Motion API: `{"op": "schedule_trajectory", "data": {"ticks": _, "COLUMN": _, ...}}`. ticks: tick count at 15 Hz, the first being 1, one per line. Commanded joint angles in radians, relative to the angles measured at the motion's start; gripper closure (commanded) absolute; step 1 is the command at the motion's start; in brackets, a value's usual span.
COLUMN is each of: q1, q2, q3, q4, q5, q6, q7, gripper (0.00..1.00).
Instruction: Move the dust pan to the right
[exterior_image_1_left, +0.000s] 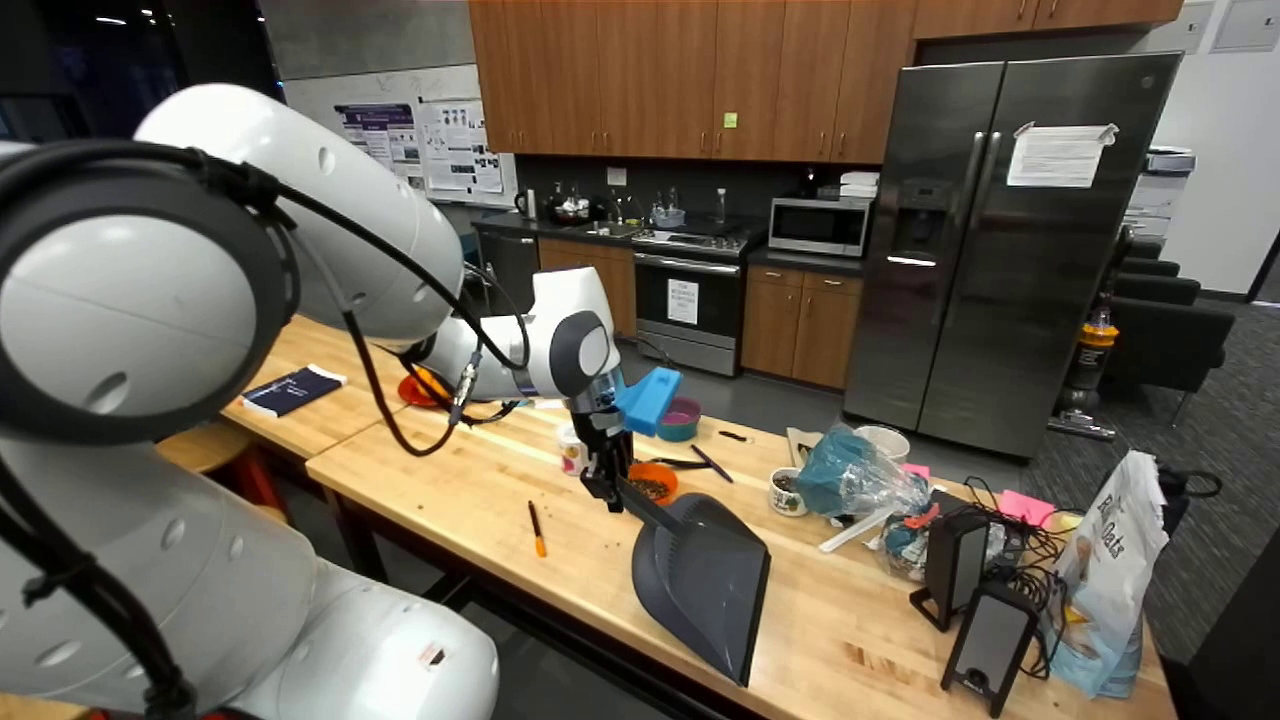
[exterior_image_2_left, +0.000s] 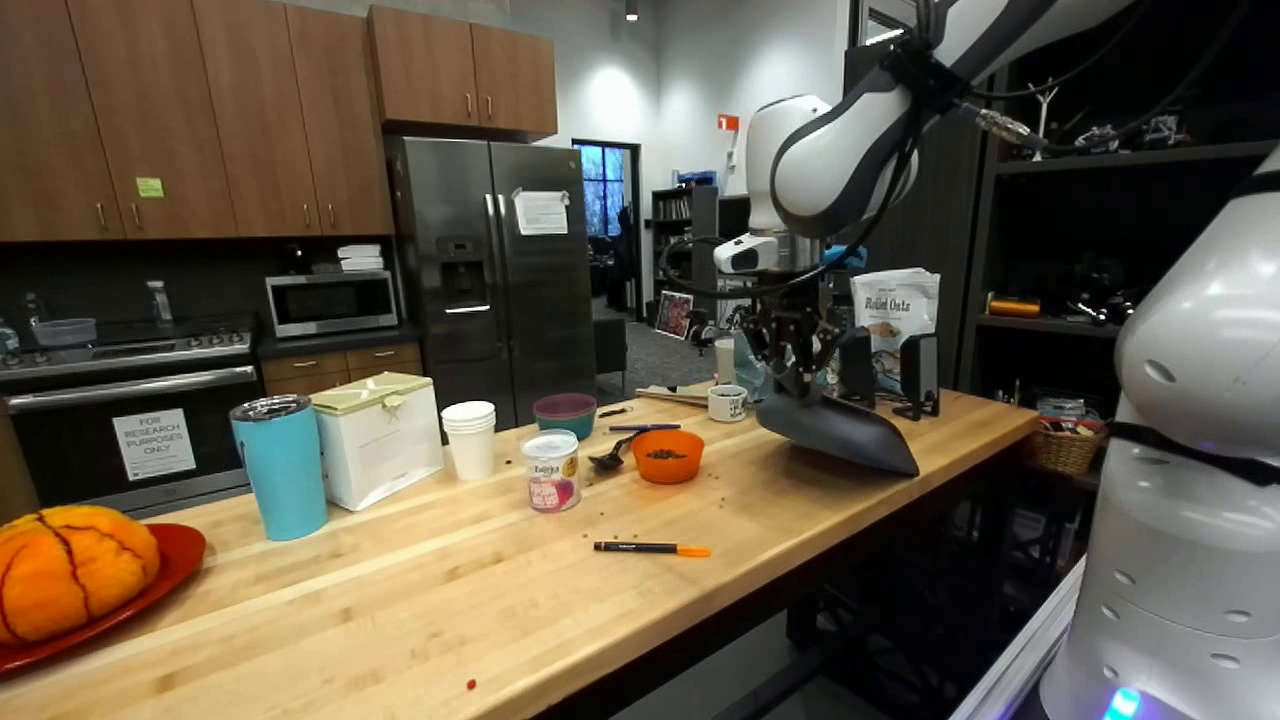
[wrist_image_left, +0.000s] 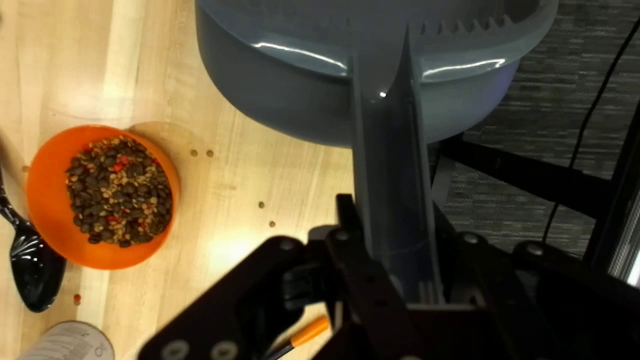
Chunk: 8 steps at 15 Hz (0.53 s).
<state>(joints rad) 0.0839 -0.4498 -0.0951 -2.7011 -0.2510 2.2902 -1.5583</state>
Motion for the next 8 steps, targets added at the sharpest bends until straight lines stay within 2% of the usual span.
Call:
{"op": "schedule_trajectory", "data": {"ticks": 1, "q1": -0.035, "q2": 0.029, "q3": -0.028, "q4": 0.068, "q5": -0.030, "q6": -0.041, "q7": -0.079, "gripper": 0.92}}
{"op": "schedule_trajectory", "data": {"ticks": 8, "q1": -0.055, "q2": 0.109, "q3": -0.025, "q4": 0.171, "q5": -0.057, "q6": -0.085, "q7": -0.161, "gripper": 0.92}}
